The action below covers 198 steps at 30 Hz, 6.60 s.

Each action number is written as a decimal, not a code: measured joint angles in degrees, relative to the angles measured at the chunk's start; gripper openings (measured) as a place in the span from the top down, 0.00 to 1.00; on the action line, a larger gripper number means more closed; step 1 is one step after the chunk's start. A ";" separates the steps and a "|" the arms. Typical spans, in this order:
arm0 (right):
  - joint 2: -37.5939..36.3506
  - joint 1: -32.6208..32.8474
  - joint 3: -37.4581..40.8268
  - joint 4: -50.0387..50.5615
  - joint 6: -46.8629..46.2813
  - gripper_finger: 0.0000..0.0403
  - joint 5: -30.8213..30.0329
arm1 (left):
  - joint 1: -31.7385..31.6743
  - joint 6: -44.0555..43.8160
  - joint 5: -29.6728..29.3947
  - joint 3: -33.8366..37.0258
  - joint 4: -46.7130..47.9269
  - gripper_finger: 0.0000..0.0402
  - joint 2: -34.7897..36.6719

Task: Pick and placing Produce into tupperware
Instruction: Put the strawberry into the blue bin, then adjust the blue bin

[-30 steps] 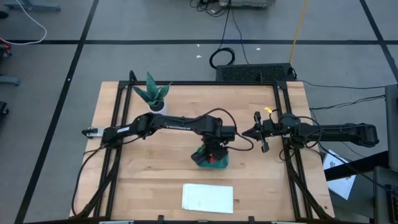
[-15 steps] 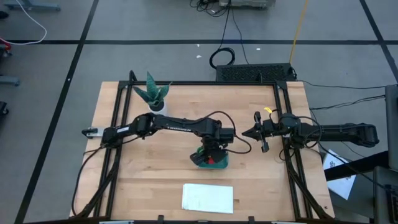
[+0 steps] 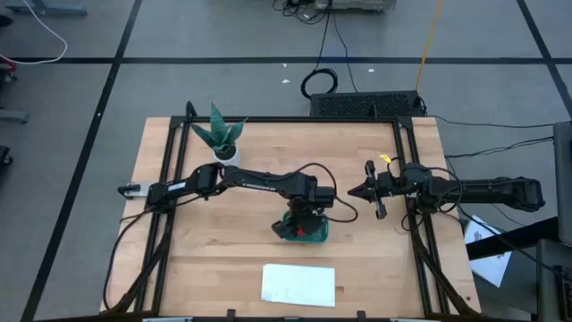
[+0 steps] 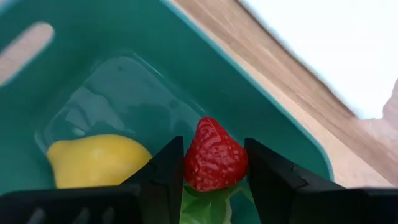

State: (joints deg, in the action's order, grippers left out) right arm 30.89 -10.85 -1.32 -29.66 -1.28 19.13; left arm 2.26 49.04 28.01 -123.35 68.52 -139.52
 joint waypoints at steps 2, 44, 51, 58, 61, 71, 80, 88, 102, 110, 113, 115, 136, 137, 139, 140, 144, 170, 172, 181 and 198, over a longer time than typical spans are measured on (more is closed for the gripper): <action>0.00 0.01 0.02 -0.01 0.00 1.00 -0.02 | 0.06 -0.01 -0.39 0.57 -0.43 0.66 0.00; 0.00 0.02 0.02 -0.01 -0.02 1.00 -0.02 | 4.87 7.65 -16.25 1.77 -2.66 0.66 0.00; 0.00 0.02 0.00 -0.01 -0.02 1.00 -0.01 | 5.35 7.72 -16.28 1.77 -2.66 0.66 0.00; 0.00 0.00 0.00 -0.01 -0.02 1.00 -0.02 | 5.53 7.69 -16.22 1.77 -2.70 0.66 0.00; 0.00 0.02 0.01 -0.01 -0.02 1.00 -0.01 | 5.54 7.66 -16.08 1.77 -2.86 0.66 0.00; 0.00 0.02 0.02 0.01 -0.02 1.00 -0.01 | 5.53 6.95 -14.56 1.77 -5.17 0.66 0.00; 0.00 0.00 0.00 -0.01 -0.02 1.00 0.00 | 5.53 9.20 -16.30 4.44 -6.42 0.66 0.31; 0.00 0.02 0.00 -0.01 -0.02 1.00 0.00 | 5.55 8.82 -17.33 4.99 -7.50 0.65 0.39; 0.00 0.02 0.02 -0.01 -0.22 1.00 0.01 | 5.55 8.28 -17.55 5.10 -8.65 0.49 0.11; 0.00 0.00 0.01 -0.01 -0.23 1.00 -0.02 | 5.64 6.34 -18.73 3.60 -7.33 0.51 -0.14; 0.00 0.00 0.01 -0.01 -0.24 1.00 0.01 | 5.77 6.27 -19.58 2.76 -6.90 0.49 -0.24; 0.00 0.00 0.02 -0.01 -0.24 1.00 0.01 | 5.81 6.16 -19.93 2.17 -6.85 0.47 -0.24; 0.05 0.03 0.02 -0.01 -1.07 1.00 0.01 | 6.58 3.62 -25.59 1.88 -5.55 0.40 4.34; 0.07 0.04 0.00 -0.01 -1.07 1.00 0.01 | 6.62 2.76 -25.61 1.88 -5.19 0.40 5.02; 0.11 0.07 0.02 -0.01 -1.08 1.00 0.01 | 6.60 0.40 -25.62 1.88 -4.91 0.40 6.47; 0.11 0.05 0.00 0.02 -1.09 1.00 0.01 | 6.60 -1.08 -25.60 1.88 -4.75 0.40 7.07; 0.11 0.07 0.02 0.00 -1.09 1.00 0.01 | 6.38 -5.42 -25.51 1.86 -3.99 0.41 9.58; 0.11 0.07 0.01 -0.05 -1.07 1.00 0.22 | 4.90 -11.04 -34.00 1.88 2.58 0.99 12.84; 0.11 0.07 0.02 -0.05 -1.09 1.00 0.23 | 4.64 -11.03 -35.20 1.88 2.21 0.99 13.83; 0.87 0.09 0.02 -0.45 -1.03 1.00 0.25 | 3.35 -14.52 -37.47 1.88 0.81 0.99 25.10; 1.61 0.09 0.02 -1.75 -1.03 1.00 0.25 | 3.32 -20.51 -41.88 5.20 1.42 1.00 44.83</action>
State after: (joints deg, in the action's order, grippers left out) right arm 32.50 -10.76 -1.30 -31.41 -2.31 19.38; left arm 5.58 28.52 -13.87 -118.16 69.94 -94.69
